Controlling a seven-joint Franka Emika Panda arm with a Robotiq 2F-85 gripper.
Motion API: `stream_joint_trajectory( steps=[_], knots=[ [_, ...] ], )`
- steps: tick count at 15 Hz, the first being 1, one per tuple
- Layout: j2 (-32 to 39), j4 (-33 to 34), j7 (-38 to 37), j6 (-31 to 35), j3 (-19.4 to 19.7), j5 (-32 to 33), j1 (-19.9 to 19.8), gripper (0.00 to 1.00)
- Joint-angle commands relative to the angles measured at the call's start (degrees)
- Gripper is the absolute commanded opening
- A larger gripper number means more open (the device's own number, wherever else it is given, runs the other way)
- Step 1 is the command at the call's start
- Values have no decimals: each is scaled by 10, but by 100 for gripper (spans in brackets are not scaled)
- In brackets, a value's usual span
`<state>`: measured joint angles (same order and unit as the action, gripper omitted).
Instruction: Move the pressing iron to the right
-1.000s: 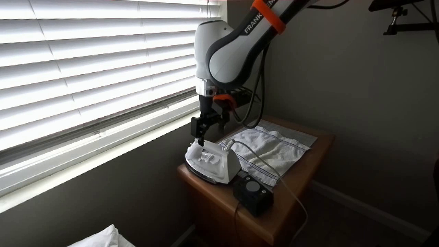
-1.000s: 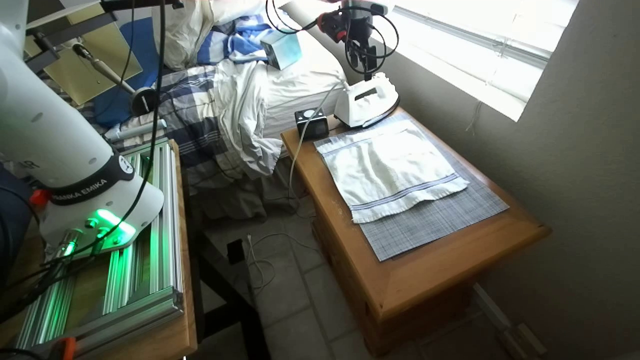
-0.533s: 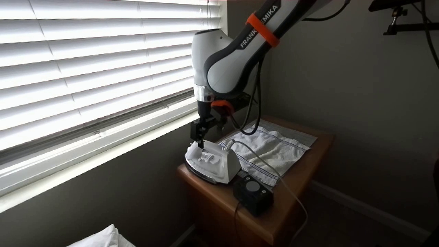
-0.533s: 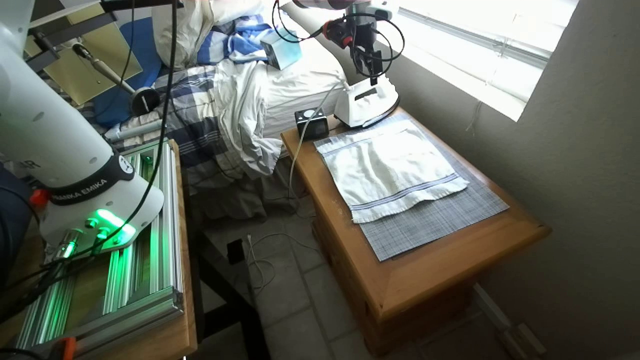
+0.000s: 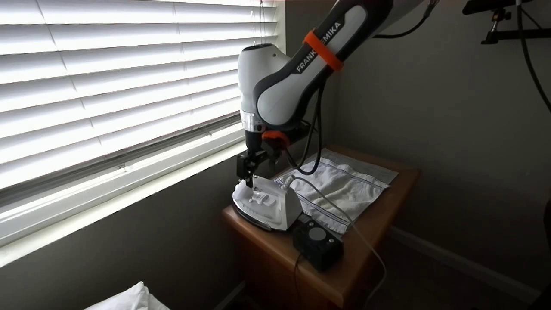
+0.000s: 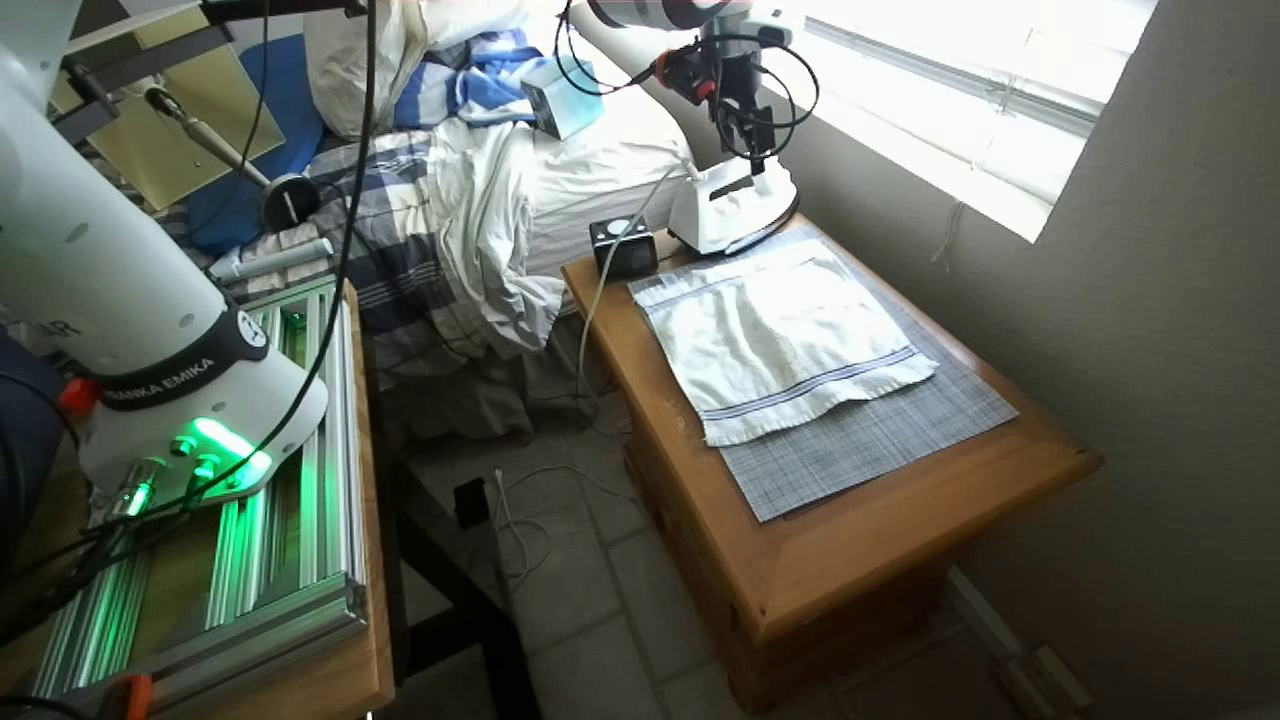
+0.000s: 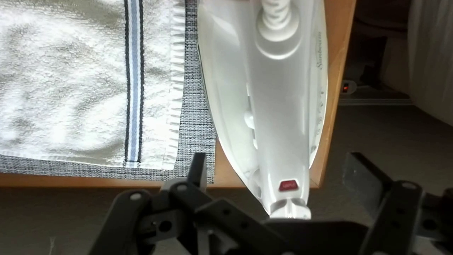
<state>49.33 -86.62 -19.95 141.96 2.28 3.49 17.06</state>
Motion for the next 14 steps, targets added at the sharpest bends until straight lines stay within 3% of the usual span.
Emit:
stream_joint_trajectory(
  steps=[1,2,3,4,9,10,14],
  knots=[
    [24,33,-1,5,7,13,6,100],
    [26,37,0,1,4,9,4,100],
    [28,41,0,2,5,10,4,91],
    [31,44,1,0,5,10,5,72],
    [37,56,9,-10,0,8,3,36],
    [38,58,11,-12,-1,7,2,34],
    [41,61,23,-18,-5,7,0,52]
  ],
)
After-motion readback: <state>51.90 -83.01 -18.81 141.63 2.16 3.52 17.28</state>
